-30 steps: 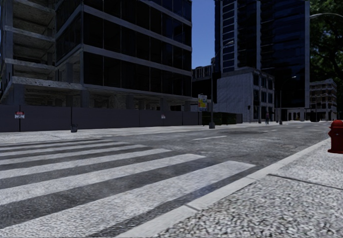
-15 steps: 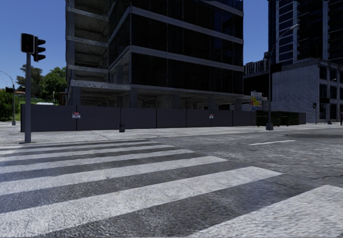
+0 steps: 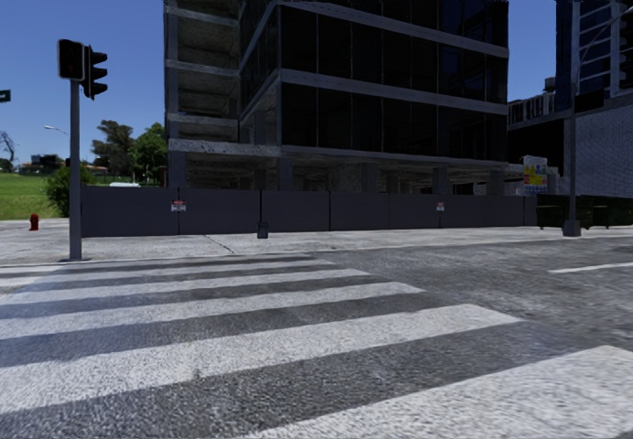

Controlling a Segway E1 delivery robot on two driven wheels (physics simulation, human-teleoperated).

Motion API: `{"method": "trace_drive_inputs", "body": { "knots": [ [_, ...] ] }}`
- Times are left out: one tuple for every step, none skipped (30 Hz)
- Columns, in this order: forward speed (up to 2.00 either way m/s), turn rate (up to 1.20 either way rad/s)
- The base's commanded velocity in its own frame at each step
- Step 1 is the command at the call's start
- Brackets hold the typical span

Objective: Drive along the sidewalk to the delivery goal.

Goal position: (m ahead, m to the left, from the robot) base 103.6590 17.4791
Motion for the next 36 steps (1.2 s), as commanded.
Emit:
{"method": "trace_drive_inputs", "body": {
  "knots": [
    [1.90,0.40],
    [1.90,0.41],
    [1.90,0.42],
    [1.90,0.42],
    [1.90,0.43],
    [1.90,0.45],
    [1.90,0.47],
    [1.90,0.47],
    [1.90,0.49],
    [1.90,0.49],
    [1.90,0.49],
    [1.90,0.49],
    [1.90,0.49],
    [1.90,0.49],
    [1.90,0.49],
    [1.90,0.49],
    [1.90,0.49],
    [1.90,0.49],
    [1.90,0.49],
    [1.90,0.49],
    [1.90,0.49],
    [1.90,0.49],
    [1.90,0.49],
    [1.90,0.49],
    [1.90,0.48],
    [1.90,0.43],
    [1.90,0.43],
    [1.90,0.37],
    [1.89,0.24],
    [1.89,0.24],
    [1.89,0.00],
    [1.89,0.00],
    [1.89,0.00],
    [1.89,0.00],
    [1.89,0.00],
    [1.89,0.00]
  ]
}}
